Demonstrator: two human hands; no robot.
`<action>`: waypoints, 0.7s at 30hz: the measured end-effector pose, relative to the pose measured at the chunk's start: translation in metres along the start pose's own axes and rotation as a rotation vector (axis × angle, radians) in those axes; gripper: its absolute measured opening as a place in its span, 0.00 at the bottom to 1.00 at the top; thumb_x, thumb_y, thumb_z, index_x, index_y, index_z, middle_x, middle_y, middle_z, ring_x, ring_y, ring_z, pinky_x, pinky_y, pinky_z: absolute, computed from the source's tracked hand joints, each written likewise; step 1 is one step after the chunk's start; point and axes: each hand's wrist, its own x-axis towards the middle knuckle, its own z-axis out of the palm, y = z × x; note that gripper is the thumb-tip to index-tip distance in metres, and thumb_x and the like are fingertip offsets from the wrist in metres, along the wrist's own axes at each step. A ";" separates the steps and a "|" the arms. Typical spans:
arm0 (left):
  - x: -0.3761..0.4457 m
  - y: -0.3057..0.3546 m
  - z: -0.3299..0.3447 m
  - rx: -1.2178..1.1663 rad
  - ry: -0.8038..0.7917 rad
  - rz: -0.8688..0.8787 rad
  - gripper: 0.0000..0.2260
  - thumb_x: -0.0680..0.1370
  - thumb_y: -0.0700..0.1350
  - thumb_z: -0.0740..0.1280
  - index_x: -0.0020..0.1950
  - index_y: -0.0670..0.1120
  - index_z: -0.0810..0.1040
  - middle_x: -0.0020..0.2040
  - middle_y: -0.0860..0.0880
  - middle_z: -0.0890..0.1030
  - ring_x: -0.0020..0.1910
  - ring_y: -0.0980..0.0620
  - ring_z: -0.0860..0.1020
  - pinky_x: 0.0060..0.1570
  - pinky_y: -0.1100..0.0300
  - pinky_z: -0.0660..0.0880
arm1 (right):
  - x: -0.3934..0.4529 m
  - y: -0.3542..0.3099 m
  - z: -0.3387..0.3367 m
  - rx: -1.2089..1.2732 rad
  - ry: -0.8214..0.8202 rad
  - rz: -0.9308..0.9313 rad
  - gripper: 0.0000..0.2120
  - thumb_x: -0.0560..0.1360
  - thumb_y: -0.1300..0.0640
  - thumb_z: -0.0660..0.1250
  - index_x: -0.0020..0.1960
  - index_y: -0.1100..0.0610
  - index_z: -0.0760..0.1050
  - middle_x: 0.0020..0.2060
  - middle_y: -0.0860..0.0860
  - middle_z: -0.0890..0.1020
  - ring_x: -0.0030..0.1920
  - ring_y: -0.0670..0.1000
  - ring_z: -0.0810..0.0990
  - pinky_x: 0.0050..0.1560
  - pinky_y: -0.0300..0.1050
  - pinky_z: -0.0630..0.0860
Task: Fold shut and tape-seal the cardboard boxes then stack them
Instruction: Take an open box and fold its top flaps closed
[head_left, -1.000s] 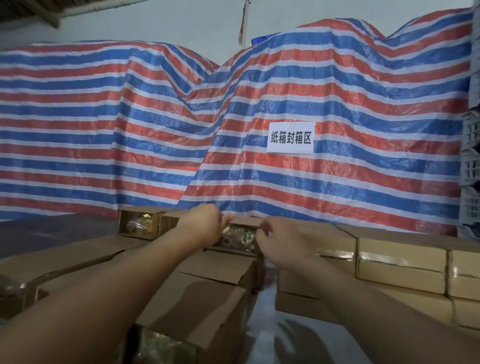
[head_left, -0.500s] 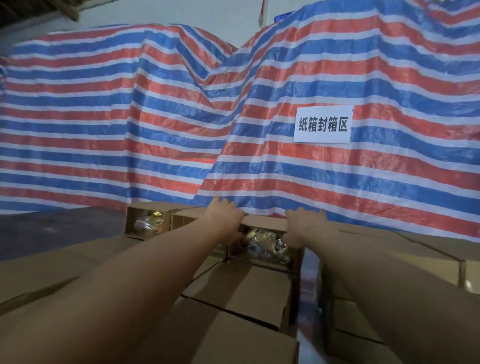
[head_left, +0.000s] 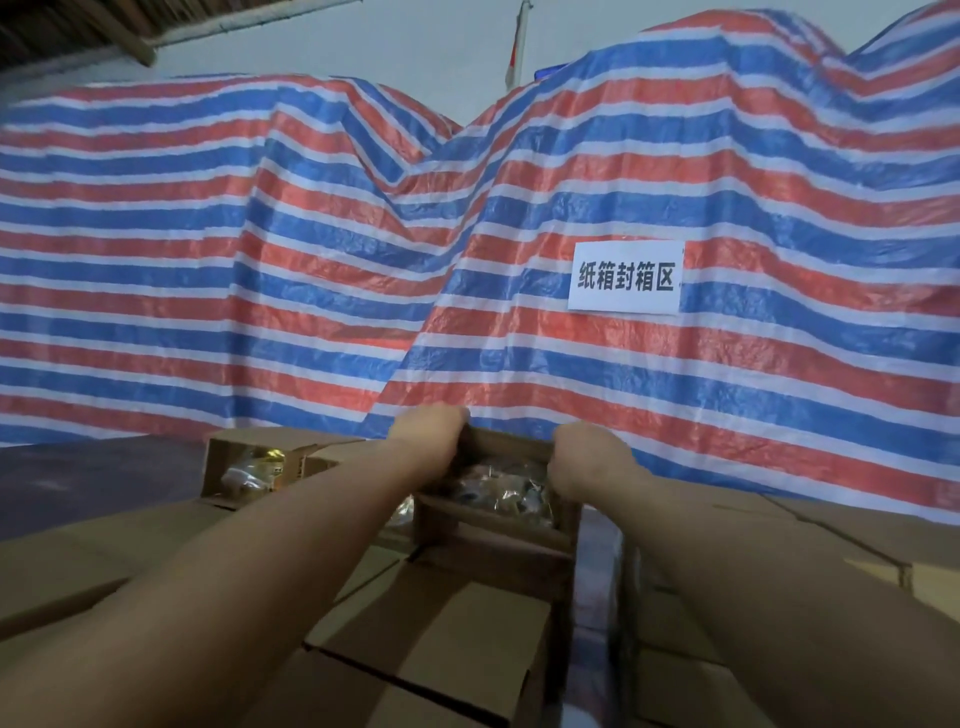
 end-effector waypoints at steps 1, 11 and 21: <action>0.000 -0.002 -0.010 -0.082 0.036 -0.017 0.05 0.79 0.43 0.64 0.53 0.50 0.76 0.50 0.48 0.79 0.49 0.47 0.78 0.49 0.53 0.76 | 0.000 0.000 -0.011 0.034 0.020 -0.006 0.02 0.78 0.59 0.62 0.48 0.55 0.73 0.45 0.53 0.77 0.44 0.55 0.76 0.42 0.47 0.73; -0.033 0.015 -0.158 -0.288 0.000 -0.043 0.12 0.78 0.51 0.69 0.58 0.47 0.79 0.52 0.47 0.79 0.50 0.48 0.76 0.51 0.54 0.73 | -0.063 0.015 -0.166 0.409 -0.238 -0.019 0.10 0.78 0.67 0.58 0.48 0.66 0.78 0.40 0.63 0.85 0.33 0.58 0.86 0.38 0.47 0.83; -0.149 0.116 -0.226 -0.225 -0.684 0.090 0.12 0.80 0.37 0.65 0.64 0.42 0.77 0.50 0.42 0.82 0.34 0.52 0.83 0.31 0.62 0.79 | -0.216 0.079 -0.232 0.404 -0.872 0.093 0.13 0.81 0.68 0.54 0.55 0.66 0.77 0.40 0.58 0.85 0.39 0.56 0.84 0.41 0.45 0.83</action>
